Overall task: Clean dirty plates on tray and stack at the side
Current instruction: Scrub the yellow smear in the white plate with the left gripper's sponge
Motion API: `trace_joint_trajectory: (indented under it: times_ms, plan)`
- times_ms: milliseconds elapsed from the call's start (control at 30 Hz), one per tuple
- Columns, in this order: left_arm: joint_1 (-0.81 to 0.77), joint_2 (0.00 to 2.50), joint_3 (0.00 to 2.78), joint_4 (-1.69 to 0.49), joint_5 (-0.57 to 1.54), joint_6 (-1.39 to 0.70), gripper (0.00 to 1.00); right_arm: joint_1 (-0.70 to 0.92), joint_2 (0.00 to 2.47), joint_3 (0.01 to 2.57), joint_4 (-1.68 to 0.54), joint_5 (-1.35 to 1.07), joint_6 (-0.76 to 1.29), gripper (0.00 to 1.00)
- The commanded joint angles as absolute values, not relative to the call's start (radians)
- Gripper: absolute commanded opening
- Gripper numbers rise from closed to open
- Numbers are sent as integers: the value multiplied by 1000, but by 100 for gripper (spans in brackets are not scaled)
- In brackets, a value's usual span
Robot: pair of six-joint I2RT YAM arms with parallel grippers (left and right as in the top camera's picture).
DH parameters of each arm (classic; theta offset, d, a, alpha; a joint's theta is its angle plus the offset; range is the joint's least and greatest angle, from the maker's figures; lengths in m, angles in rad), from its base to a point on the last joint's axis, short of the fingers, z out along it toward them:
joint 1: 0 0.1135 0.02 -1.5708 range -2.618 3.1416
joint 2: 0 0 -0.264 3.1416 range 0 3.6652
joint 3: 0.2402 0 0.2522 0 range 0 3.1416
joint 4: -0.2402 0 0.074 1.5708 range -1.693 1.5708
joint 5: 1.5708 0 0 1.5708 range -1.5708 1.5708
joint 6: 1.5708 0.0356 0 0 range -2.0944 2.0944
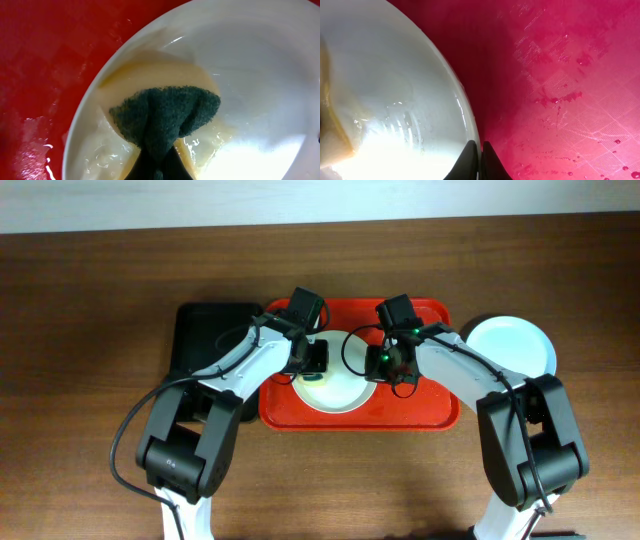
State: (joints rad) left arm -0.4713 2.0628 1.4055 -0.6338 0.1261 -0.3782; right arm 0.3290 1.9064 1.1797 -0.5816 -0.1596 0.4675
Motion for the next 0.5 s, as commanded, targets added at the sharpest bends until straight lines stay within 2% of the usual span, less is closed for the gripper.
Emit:
trace_joint_trajectory:
  times_ms: [0,267,467]
  plan:
    - [-493,2134,1392,-645,305,-366,0,336,1921,1165,-583,-165,467,4]
    - [-542,2134,1392,-627,554,-328,0,336,1921,1165,-586,-165,467,4]
    - [-487,2067,1443,-625,550,-274,0,336,1921,1165,-587,-165,452,4]
